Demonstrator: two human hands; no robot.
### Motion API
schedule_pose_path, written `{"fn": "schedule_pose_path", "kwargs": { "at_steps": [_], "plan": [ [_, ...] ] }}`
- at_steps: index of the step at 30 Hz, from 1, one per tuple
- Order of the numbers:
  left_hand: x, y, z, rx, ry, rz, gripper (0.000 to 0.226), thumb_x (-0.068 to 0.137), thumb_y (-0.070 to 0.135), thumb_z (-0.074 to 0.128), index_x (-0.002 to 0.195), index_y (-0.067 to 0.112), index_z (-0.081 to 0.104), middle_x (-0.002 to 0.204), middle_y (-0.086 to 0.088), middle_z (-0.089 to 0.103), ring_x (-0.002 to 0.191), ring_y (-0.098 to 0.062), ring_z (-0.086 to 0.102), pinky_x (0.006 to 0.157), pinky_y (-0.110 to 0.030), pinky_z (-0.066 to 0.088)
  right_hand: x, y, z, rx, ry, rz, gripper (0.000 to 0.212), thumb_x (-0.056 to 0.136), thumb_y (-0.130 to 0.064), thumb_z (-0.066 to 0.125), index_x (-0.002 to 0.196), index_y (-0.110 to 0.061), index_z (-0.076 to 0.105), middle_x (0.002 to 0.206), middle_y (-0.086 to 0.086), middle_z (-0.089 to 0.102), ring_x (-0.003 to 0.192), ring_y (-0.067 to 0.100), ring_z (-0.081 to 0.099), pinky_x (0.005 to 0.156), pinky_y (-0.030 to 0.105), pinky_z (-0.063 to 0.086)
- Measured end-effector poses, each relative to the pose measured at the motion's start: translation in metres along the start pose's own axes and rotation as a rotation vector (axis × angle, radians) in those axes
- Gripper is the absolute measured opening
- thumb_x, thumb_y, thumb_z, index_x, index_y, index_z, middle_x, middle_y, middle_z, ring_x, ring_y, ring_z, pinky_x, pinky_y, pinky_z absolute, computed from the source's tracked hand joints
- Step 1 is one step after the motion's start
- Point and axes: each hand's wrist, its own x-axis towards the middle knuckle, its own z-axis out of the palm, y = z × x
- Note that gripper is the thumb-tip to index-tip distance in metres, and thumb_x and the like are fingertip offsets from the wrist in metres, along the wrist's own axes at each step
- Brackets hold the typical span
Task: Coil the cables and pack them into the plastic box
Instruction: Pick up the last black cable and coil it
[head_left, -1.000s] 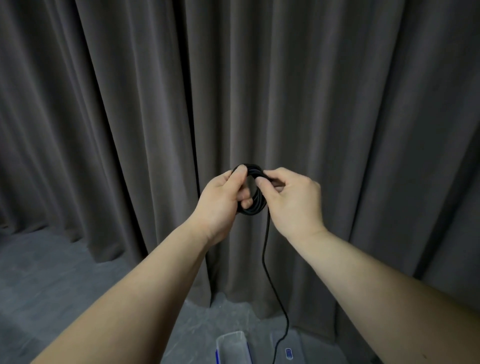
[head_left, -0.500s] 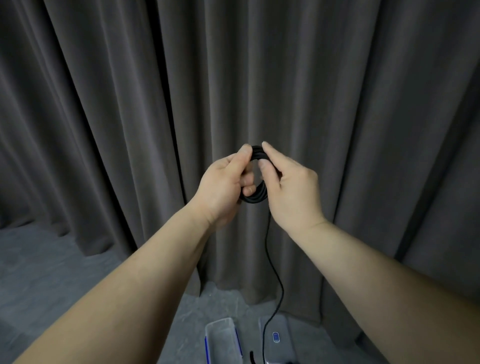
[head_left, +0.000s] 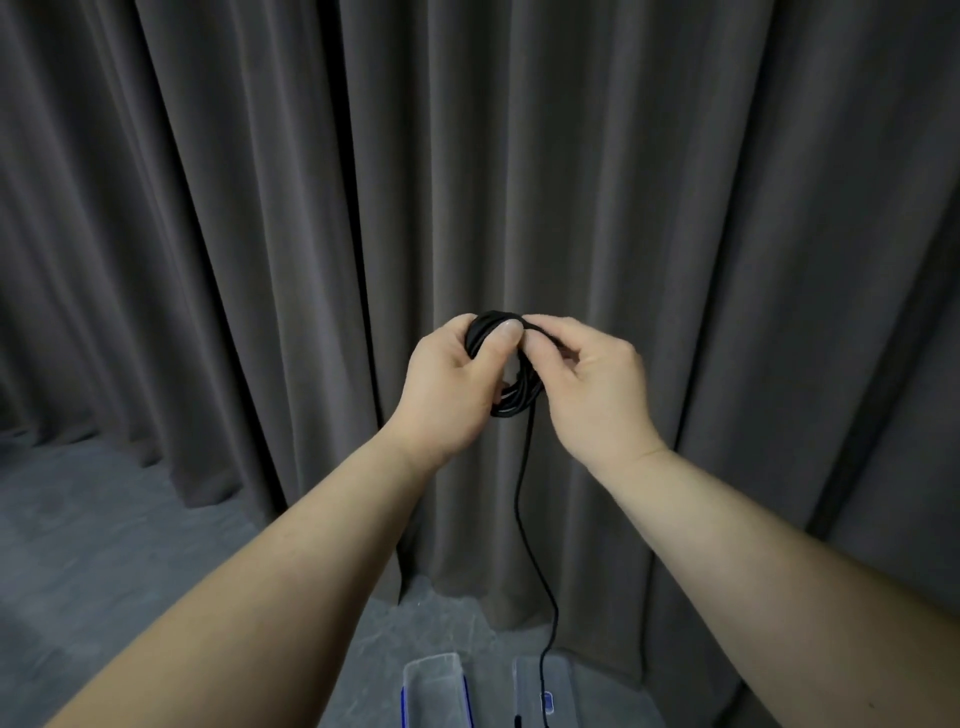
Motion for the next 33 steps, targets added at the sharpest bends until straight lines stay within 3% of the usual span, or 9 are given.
{"fn": "schedule_pose_path", "kwargs": {
  "at_steps": [4, 7, 10, 14, 19, 21, 25, 28, 33],
  "plan": [
    [0.003, 0.006, 0.004, -0.036, 0.064, -0.003, 0.033, 0.100, 0.023, 0.051, 0.068, 0.016, 0.052, 0.054, -0.001, 0.045, 0.046, -0.006, 0.041, 0.049, -0.016, 0.041, 0.001, -0.002, -0.007, -0.025, -0.167, -0.018, 0.034, 0.098, -0.021, 0.050, 0.131, -0.023, 0.058, 0.125, -0.005, 0.064, 0.116, 0.006, 0.057, 0.099, 0.016, 0.040],
    [0.006, 0.008, 0.004, -0.093, -0.023, 0.008, 0.031, 0.101, 0.021, 0.050, 0.071, 0.016, 0.052, 0.049, 0.009, 0.047, 0.048, -0.008, 0.045, 0.055, -0.020, 0.042, 0.010, -0.004, -0.008, 0.113, -0.121, 0.014, 0.029, 0.096, -0.017, 0.053, 0.122, -0.021, 0.066, 0.107, -0.006, 0.072, 0.101, 0.006, 0.065, 0.093, 0.023, 0.048],
    [0.009, 0.011, -0.002, -0.311, -0.287, -0.016, 0.020, 0.094, 0.022, 0.050, 0.077, 0.011, 0.054, 0.062, 0.002, 0.055, 0.063, -0.012, 0.055, 0.070, -0.025, 0.049, 0.020, -0.002, -0.011, 0.214, -0.089, 0.016, 0.026, 0.092, -0.018, 0.054, 0.111, -0.018, 0.072, 0.090, -0.006, 0.072, 0.084, 0.009, 0.067, 0.088, 0.034, 0.053],
    [0.011, 0.019, -0.008, -0.427, -0.467, -0.145, 0.018, 0.092, 0.029, 0.047, 0.082, 0.014, 0.049, 0.073, 0.001, 0.052, 0.075, -0.013, 0.056, 0.084, -0.043, 0.049, 0.028, 0.000, -0.015, 0.320, -0.089, 0.034, 0.025, 0.095, -0.009, 0.053, 0.102, -0.023, 0.073, 0.080, -0.011, 0.072, 0.075, 0.003, 0.064, 0.085, 0.032, 0.053],
    [0.017, 0.019, -0.006, -0.356, -0.325, -0.069, 0.022, 0.092, 0.029, 0.043, 0.076, 0.015, 0.039, 0.061, 0.004, 0.039, 0.061, -0.013, 0.043, 0.071, -0.031, 0.045, 0.025, -0.001, -0.004, 0.499, -0.165, 0.251, 0.030, 0.087, -0.036, 0.059, 0.098, -0.012, 0.072, 0.088, 0.018, 0.072, 0.081, 0.035, 0.067, 0.085, 0.058, 0.054],
    [0.018, 0.014, -0.005, -0.278, -0.247, -0.017, 0.022, 0.091, 0.030, 0.043, 0.076, 0.014, 0.041, 0.060, 0.006, 0.040, 0.058, -0.011, 0.042, 0.064, -0.026, 0.043, 0.026, -0.001, -0.003, 0.528, -0.215, 0.395, 0.044, 0.089, -0.049, 0.054, 0.102, -0.009, 0.066, 0.096, 0.021, 0.071, 0.092, 0.040, 0.067, 0.084, 0.056, 0.055],
    [0.017, 0.002, -0.005, -0.210, -0.134, 0.006, 0.022, 0.091, 0.033, 0.045, 0.077, 0.016, 0.046, 0.061, 0.008, 0.045, 0.062, -0.013, 0.044, 0.070, -0.034, 0.040, 0.029, -0.004, -0.001, 0.641, -0.333, 0.486, 0.011, 0.096, -0.012, 0.049, 0.105, -0.012, 0.053, 0.092, 0.009, 0.068, 0.091, 0.026, 0.063, 0.079, 0.042, 0.047],
    [0.017, 0.001, -0.005, -0.235, -0.101, -0.010, 0.019, 0.090, 0.034, 0.046, 0.078, 0.020, 0.050, 0.062, 0.009, 0.046, 0.066, -0.014, 0.044, 0.073, -0.039, 0.039, 0.023, -0.002, 0.005, 0.648, -0.347, 0.475, 0.032, 0.086, 0.009, 0.045, 0.112, -0.010, 0.051, 0.092, 0.006, 0.065, 0.094, 0.021, 0.061, 0.083, 0.040, 0.048],
    [0.023, -0.002, -0.010, -0.169, -0.054, 0.033, 0.018, 0.090, 0.034, 0.046, 0.082, 0.018, 0.049, 0.060, 0.012, 0.047, 0.066, -0.013, 0.044, 0.072, -0.033, 0.040, 0.023, -0.002, 0.005, 0.639, -0.366, 0.547, 0.036, 0.087, 0.010, 0.047, 0.119, -0.005, 0.052, 0.100, 0.013, 0.062, 0.085, 0.021, 0.061, 0.075, 0.033, 0.052]
  ]
}}
